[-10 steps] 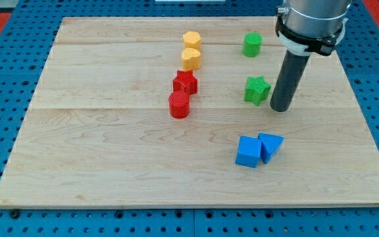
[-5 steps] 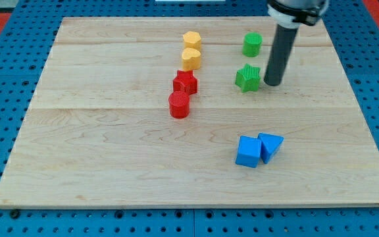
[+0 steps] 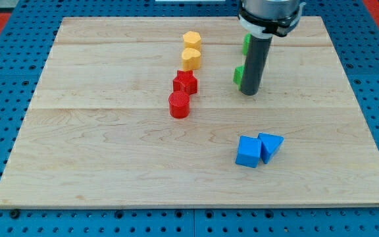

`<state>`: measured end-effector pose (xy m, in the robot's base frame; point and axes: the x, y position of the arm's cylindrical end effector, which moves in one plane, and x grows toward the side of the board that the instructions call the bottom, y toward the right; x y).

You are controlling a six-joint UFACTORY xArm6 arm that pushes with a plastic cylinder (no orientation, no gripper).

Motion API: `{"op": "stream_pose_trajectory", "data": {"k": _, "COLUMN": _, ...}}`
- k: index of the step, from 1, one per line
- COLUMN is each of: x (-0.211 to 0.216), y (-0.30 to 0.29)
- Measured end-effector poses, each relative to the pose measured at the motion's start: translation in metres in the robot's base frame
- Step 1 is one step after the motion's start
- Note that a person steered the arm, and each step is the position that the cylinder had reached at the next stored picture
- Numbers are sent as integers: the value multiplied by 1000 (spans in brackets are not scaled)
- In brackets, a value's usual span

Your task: Move the green star down to the green circle

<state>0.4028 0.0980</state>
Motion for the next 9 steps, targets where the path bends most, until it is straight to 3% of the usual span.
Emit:
{"op": "stream_pose_trajectory", "data": {"k": 4, "x": -33, "y": -56}}
{"op": "stream_pose_trajectory", "data": {"k": 6, "x": -41, "y": -4}}
{"op": "stream_pose_trajectory", "data": {"k": 7, "x": -33, "y": -4}}
{"op": "stream_pose_trajectory", "data": {"k": 8, "x": 10, "y": -2}}
{"op": "stream_pose_trajectory", "data": {"k": 9, "x": 59, "y": 46}}
